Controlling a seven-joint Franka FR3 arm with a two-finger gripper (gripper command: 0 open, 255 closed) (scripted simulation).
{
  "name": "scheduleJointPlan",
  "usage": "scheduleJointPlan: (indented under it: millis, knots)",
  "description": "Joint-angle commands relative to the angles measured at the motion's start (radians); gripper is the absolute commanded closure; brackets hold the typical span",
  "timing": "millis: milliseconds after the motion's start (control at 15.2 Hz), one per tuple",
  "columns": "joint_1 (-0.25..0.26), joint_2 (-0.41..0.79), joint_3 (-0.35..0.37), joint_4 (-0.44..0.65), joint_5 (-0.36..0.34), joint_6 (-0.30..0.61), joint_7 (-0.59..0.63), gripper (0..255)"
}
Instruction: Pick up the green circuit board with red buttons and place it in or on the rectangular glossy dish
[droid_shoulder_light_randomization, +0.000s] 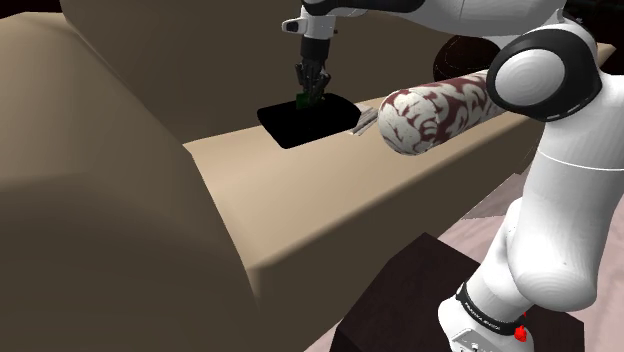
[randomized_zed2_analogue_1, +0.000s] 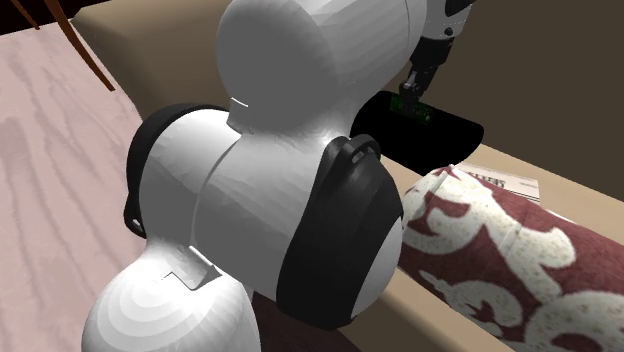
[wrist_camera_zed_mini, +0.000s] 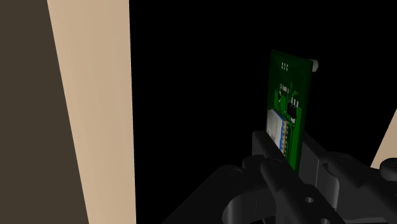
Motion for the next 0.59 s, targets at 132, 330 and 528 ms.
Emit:
scheduleJointPlan:
  millis: [132, 330, 528]
  knots:
    - [0.000, 0.000, 0.000, 0.000, 0.000, 0.000, 0.000, 0]
    - [0.000, 0.000, 0.000, 0.000, 0.000, 0.000, 0.000, 0]
    - [-0.003, 0.010, -0.001, 0.048, 0.003, -0.038, -0.001, 0]
